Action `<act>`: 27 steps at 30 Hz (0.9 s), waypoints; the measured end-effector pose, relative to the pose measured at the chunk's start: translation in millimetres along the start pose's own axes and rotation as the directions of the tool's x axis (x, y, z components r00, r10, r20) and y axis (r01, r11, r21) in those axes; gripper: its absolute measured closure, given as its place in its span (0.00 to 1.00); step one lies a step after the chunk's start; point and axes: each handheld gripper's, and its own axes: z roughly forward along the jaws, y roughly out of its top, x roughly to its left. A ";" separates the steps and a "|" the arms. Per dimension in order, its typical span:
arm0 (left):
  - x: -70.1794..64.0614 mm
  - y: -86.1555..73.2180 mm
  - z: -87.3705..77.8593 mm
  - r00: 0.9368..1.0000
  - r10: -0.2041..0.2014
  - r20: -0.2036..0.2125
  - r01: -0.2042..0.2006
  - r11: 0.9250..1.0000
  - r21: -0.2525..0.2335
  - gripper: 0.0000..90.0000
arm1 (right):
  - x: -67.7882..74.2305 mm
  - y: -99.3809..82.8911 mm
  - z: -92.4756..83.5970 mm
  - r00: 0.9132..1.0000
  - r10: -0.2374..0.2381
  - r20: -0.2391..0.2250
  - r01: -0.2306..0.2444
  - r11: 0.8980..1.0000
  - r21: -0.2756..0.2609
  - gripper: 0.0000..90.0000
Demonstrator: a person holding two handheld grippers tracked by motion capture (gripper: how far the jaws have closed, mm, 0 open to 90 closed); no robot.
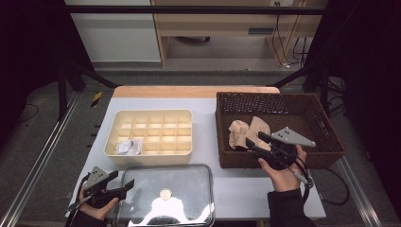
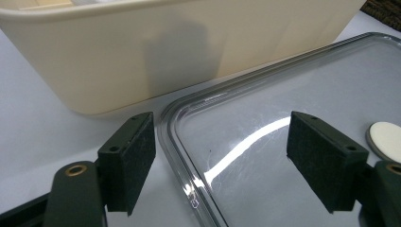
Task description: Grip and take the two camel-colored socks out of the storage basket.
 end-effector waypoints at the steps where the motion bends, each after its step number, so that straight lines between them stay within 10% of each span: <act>1: 0.1 0.0 0.2 1.000 0.000 -0.001 0.000 1.000 0.001 0.27 | -1.0 3.3 2.2 1.000 0.000 0.003 0.000 1.000 0.003 0.52; 27: 1.6 -1.0 0.3 1.000 0.000 -0.011 0.000 1.000 0.004 0.27 | -37.8 59.2 91.9 0.994 -0.007 0.112 -0.008 0.992 0.127 0.56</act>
